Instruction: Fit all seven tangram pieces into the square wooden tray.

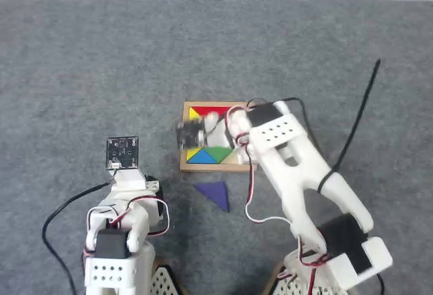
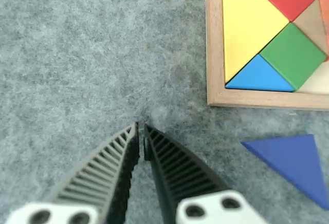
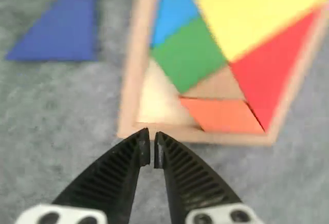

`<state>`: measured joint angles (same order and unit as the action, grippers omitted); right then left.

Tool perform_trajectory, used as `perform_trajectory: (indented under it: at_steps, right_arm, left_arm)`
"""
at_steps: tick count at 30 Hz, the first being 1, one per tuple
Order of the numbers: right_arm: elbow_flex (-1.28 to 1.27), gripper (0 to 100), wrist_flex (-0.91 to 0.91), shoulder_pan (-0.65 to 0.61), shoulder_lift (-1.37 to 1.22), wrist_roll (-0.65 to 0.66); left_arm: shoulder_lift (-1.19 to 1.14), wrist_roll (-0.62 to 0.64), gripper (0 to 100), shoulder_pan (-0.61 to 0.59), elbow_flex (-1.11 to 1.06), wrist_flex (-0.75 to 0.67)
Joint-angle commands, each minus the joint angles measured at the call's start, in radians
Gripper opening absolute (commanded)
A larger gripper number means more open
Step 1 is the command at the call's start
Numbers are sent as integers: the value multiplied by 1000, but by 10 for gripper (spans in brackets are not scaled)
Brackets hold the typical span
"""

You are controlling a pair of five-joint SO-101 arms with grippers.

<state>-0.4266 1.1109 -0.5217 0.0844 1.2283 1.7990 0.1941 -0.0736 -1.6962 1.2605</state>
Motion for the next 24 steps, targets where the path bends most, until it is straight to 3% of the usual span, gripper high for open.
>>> perform_trajectory:
  at_steps: [1, 6, 10, 19, 24]
  right_arm:
    - [37, 13, 21, 8, 124, -302]
    - [-199, 96, -88, -168, 237, -620]
    - [-281, 160, -189, -219, 237, -815]
    - [-278, 137, -196, -344, 39, -895]
    - [-278, 138, -194, -340, -35, -961]
  left_arm:
    - [20, -11, 14, -6, 13, 2]
    - [20, -11, 14, -6, 13, 2]
    - [20, -11, 14, -6, 13, 2]
    - [20, -11, 14, -6, 13, 2]
    - [20, -11, 14, -6, 13, 2]
